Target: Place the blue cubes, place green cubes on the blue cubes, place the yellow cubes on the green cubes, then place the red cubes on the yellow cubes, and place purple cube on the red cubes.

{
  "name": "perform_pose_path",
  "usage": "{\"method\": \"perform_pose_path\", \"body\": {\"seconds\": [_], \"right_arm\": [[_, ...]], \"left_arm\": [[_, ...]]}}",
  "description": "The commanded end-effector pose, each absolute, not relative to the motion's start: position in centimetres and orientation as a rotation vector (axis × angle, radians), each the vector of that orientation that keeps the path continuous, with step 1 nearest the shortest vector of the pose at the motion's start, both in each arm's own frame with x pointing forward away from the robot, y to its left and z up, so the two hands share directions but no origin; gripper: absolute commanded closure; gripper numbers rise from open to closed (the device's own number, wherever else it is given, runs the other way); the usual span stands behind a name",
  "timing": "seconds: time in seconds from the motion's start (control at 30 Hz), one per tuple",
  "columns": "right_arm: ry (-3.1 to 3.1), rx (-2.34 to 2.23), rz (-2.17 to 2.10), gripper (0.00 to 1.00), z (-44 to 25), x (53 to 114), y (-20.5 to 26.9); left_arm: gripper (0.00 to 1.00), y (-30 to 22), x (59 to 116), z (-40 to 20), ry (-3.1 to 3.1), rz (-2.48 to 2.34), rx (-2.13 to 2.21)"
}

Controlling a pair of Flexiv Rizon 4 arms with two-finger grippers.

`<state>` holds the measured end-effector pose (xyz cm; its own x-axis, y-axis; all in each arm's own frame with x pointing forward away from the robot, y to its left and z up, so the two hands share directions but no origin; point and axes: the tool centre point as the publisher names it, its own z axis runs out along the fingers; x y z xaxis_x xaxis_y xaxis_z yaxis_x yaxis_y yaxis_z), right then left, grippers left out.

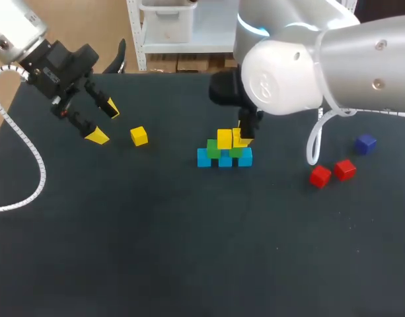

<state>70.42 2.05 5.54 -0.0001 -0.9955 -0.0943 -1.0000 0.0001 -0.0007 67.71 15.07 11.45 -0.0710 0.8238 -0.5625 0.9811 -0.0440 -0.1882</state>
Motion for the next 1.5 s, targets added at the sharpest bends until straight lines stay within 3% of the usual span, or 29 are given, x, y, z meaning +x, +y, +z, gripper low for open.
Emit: {"method": "perform_pose_path", "body": {"seconds": [0.03,1.5], "right_arm": [[2.175,-2.175,0.106,1.00,5.52,70.58,2.11],[2.188,-2.169,0.106,1.00,5.40,70.42,2.06]], "left_arm": [[0.00,15.11,67.83,11.41,1.951,-0.805,1.927],[0.00,15.11,67.83,11.41,1.951,-0.805,1.927]]}}
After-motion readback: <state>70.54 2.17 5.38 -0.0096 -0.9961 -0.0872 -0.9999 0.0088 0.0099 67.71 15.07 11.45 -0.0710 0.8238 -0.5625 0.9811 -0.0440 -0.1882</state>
